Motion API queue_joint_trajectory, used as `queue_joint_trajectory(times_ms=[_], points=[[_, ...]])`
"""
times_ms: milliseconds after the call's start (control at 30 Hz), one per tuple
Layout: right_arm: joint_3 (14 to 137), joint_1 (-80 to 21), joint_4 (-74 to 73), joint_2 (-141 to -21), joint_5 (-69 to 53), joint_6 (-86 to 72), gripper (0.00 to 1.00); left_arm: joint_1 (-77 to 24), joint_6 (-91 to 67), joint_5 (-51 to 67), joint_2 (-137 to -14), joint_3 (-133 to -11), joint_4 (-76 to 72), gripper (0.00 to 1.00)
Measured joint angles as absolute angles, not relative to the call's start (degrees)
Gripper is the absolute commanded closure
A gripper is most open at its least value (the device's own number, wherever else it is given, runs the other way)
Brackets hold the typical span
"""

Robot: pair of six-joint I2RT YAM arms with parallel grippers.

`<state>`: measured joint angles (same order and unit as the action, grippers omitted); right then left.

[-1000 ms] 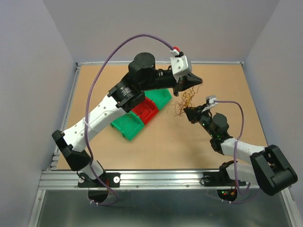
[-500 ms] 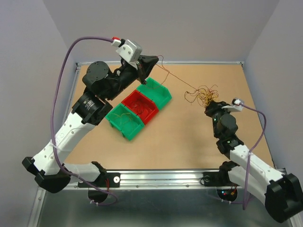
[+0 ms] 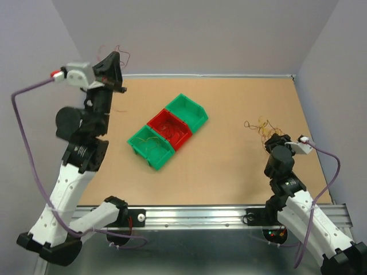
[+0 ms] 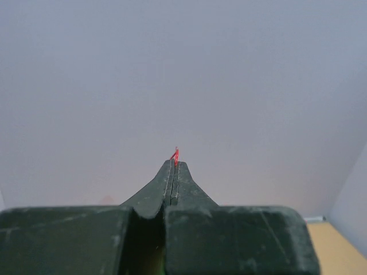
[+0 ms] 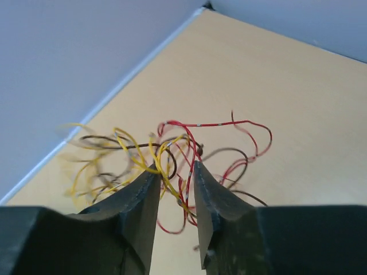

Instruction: Untangle the cables

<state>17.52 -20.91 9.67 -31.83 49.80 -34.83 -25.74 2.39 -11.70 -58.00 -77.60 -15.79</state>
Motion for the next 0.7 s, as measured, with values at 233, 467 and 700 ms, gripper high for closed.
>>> queue_joint_trajectory(times_ms=[233,467,700], points=[[17.54,-20.93,1.50,-28.23,49.34,-34.20,0.04,-25.45,-0.36,11.18,-48.40,-65.78,-31.59,1.00],[17.61,-20.93,0.64,-24.03,35.22,-29.54,0.00,-25.82,-0.54,24.88,-58.52,-66.35,-29.58,1.00],[17.61,-20.93,2.31,-20.27,22.00,-24.93,0.00,-25.96,-0.51,30.96,-64.97,-66.24,-27.03,1.00]])
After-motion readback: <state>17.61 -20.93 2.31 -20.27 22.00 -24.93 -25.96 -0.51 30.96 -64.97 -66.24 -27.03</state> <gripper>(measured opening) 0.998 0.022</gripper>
